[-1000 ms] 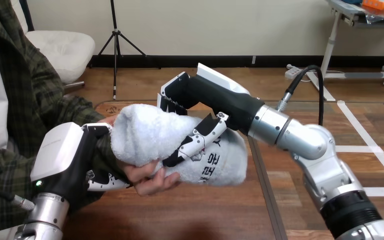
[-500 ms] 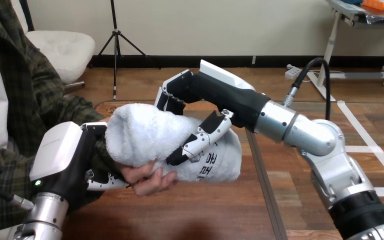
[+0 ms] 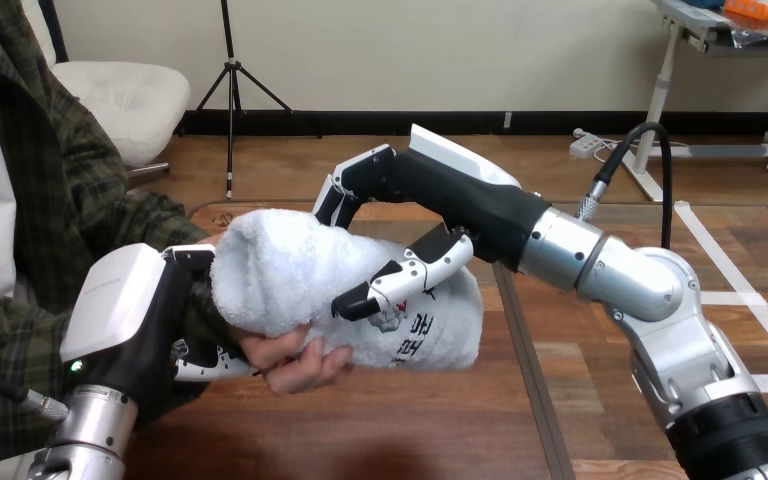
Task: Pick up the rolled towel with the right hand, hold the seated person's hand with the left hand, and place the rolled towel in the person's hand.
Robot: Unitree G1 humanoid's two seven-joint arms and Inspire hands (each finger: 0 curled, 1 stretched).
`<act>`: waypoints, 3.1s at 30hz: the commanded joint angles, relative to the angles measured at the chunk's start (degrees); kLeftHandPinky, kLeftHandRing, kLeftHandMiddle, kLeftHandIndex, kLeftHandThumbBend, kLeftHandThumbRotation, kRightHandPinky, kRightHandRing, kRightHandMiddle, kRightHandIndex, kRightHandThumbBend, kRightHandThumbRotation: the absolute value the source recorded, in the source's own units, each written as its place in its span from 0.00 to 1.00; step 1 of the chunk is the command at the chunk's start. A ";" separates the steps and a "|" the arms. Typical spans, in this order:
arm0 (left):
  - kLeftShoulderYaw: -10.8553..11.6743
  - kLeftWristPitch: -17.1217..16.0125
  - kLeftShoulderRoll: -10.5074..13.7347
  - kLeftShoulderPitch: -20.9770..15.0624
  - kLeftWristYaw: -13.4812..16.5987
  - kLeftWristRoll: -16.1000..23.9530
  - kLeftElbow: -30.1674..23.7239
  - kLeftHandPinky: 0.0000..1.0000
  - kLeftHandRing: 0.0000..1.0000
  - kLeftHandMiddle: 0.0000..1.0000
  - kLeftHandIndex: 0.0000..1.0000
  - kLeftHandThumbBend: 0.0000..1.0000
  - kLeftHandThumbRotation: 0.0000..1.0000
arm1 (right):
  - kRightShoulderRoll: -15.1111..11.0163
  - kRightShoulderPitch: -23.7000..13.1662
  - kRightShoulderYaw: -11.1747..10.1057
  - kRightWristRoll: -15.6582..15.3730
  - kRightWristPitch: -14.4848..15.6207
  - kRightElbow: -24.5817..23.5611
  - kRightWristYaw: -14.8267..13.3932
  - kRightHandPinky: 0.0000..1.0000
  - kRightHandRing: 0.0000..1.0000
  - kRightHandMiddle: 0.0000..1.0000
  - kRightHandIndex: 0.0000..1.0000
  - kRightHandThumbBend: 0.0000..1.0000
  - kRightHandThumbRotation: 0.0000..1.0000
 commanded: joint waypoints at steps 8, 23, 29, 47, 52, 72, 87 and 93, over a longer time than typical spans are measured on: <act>-1.24 -3.18 -1.22 -4.51 -0.10 -1.45 -0.83 0.38 0.43 0.48 0.47 0.94 0.00 | -0.85 0.24 -1.24 1.88 1.04 -3.96 -0.60 0.96 1.00 1.00 1.00 1.00 0.52; -1.21 -3.78 -0.96 -4.50 0.38 -1.14 -0.53 0.38 0.43 0.48 0.47 0.94 0.00 | -2.10 1.99 -2.57 2.64 2.73 -4.63 -1.22 1.00 1.00 1.00 1.00 1.00 0.59; -1.07 -4.38 -0.84 -4.47 0.17 -1.56 -0.39 0.38 0.43 0.48 0.47 0.95 0.00 | -2.88 2.81 -3.24 1.74 1.52 -3.82 -2.40 1.00 1.00 1.00 1.00 1.00 0.67; -0.83 -4.33 0.62 -4.59 -1.19 -1.06 0.99 0.54 0.60 0.64 0.65 1.00 0.10 | -4.17 6.03 -4.34 1.23 1.60 -2.91 -3.60 1.00 1.00 1.00 1.00 1.00 0.68; -0.56 -3.55 0.81 -4.21 -2.51 -1.19 -0.56 0.60 0.66 0.70 0.73 1.00 0.15 | -4.47 7.00 -4.29 1.56 1.34 -2.73 -3.72 1.00 1.00 1.00 1.00 1.00 0.67; 0.08 -3.39 1.61 -3.07 -2.07 2.57 -3.81 0.91 0.92 0.93 0.97 1.00 0.36 | -5.08 8.93 -4.07 0.94 -1.59 0.45 -4.53 1.00 1.00 1.00 1.00 1.00 0.67; 0.93 -1.82 1.44 -0.64 -2.84 4.42 -9.24 0.95 0.99 1.00 1.00 1.00 0.40 | -4.68 9.59 -4.22 2.25 -5.02 5.17 -4.48 1.00 1.00 1.00 1.00 1.00 0.68; 1.13 -1.23 1.47 0.46 -3.31 4.79 -11.73 0.96 1.00 1.00 1.00 1.00 0.42 | -4.61 9.63 -4.27 2.13 -6.59 7.22 -4.81 1.00 1.00 1.00 1.00 1.00 0.69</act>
